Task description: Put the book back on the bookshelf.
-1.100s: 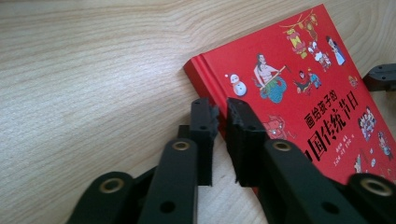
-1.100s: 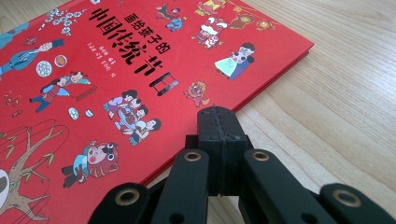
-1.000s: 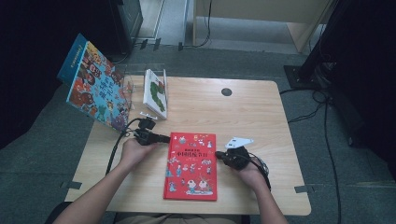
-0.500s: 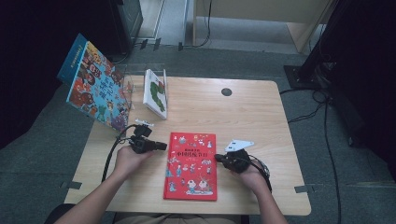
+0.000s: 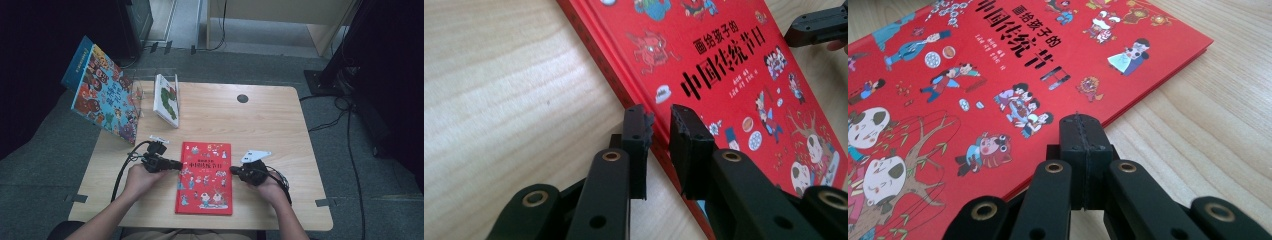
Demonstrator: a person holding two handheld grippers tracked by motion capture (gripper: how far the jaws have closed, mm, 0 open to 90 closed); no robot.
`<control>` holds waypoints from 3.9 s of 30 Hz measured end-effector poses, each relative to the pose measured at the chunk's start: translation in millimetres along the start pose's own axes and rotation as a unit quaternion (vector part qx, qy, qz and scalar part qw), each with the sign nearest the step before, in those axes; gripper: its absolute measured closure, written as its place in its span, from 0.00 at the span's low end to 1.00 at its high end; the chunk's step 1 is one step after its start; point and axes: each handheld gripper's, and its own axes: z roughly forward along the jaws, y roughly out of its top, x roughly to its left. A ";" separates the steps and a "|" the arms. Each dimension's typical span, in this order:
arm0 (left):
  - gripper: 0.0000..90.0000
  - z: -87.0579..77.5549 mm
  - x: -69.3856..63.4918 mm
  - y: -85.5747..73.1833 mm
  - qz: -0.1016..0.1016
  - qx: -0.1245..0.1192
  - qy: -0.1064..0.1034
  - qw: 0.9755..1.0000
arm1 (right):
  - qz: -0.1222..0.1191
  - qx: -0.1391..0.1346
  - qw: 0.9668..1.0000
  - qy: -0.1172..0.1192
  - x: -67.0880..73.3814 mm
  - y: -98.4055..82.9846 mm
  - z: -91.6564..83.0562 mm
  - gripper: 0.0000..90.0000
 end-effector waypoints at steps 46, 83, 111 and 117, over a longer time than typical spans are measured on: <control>0.84 15.8 21.7 35.4 -0.039 -0.048 0.010 0.998 | 0.036 -0.044 0.996 -0.065 -45.2 23.3 24.6 1.00; 0.52 0.3 24.8 18.3 0.007 -0.087 0.056 0.995 | 0.103 -0.022 0.992 -0.064 -30.2 29.2 9.2 0.65; 0.67 3.3 11.0 21.2 0.019 -0.036 0.060 0.997 | 0.137 0.011 0.989 -0.060 -24.1 31.9 25.5 0.45; 0.73 6.7 6.2 20.3 0.032 -0.036 0.062 0.997 | 0.165 0.025 0.984 -0.062 -24.3 38.1 27.0 0.49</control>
